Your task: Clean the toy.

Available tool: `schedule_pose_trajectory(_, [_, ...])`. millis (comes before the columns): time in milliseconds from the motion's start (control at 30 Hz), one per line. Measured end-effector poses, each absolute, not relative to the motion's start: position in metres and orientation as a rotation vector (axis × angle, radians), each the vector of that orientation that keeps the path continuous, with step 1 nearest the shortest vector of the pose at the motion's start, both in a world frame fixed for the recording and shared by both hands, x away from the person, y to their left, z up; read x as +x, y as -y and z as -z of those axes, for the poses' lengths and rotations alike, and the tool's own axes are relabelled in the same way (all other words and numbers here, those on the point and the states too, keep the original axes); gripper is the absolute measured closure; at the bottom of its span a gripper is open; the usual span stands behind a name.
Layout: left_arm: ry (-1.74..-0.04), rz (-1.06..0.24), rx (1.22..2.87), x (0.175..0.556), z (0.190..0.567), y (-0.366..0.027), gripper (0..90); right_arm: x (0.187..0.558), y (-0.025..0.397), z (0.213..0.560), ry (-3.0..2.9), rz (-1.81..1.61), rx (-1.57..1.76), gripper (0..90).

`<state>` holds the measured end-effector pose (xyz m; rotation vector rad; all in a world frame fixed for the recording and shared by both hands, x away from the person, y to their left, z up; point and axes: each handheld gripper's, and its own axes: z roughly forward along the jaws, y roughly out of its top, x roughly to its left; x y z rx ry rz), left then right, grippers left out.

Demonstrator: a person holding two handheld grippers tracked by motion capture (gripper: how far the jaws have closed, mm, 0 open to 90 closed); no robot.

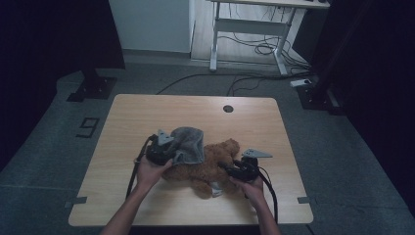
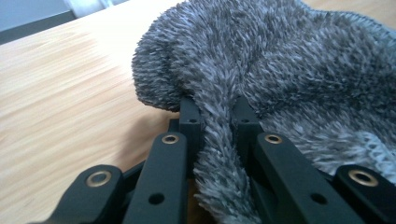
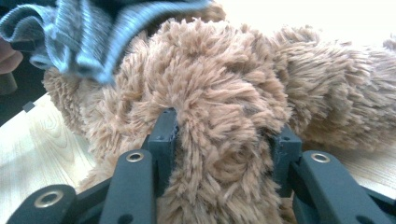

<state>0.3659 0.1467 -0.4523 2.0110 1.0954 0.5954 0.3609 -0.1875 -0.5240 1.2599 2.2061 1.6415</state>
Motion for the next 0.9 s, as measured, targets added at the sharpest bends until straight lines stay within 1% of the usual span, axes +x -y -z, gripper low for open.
schedule_pose_trajectory(133, [-1.165,-0.591,1.997,0.362,0.46,-0.176,79.0,0.361,0.188,0.525,-2.201,-1.649,1.262,56.3])
schedule_pose_trajectory(233, [-1.223,-0.531,1.988,0.359,0.481,-0.193,79.0,0.361,0.188,0.525,-2.201,-1.651,1.265,56.3])
schedule_pose_trajectory(400, [-1.266,-0.433,2.007,0.357,0.518,-0.195,78.9,0.361,0.188,0.525,-2.207,-1.651,1.255,56.5])
schedule_pose_trajectory(467, [-1.277,-0.41,2.0,0.357,0.526,-0.193,79.0,0.361,0.188,0.525,-2.209,-1.651,1.251,56.8])
schedule_pose_trajectory(600, [-1.282,-0.375,1.967,0.361,0.525,-0.193,79.4,0.362,0.188,0.525,-2.211,-1.654,1.249,58.3])
schedule_pose_trajectory(733, [-1.255,-0.421,1.954,0.371,0.517,-0.188,79.8,0.364,0.182,0.521,-2.202,-1.628,1.168,61.0])
schedule_pose_trajectory(800, [-1.264,-0.418,1.944,0.383,0.515,-0.186,79.9,0.368,0.179,0.518,-2.195,-1.595,1.148,61.5])
schedule_pose_trajectory(900, [-1.288,-0.392,1.925,0.402,0.515,-0.184,79.9,0.384,0.178,0.516,-2.147,-1.569,1.174,61.9])
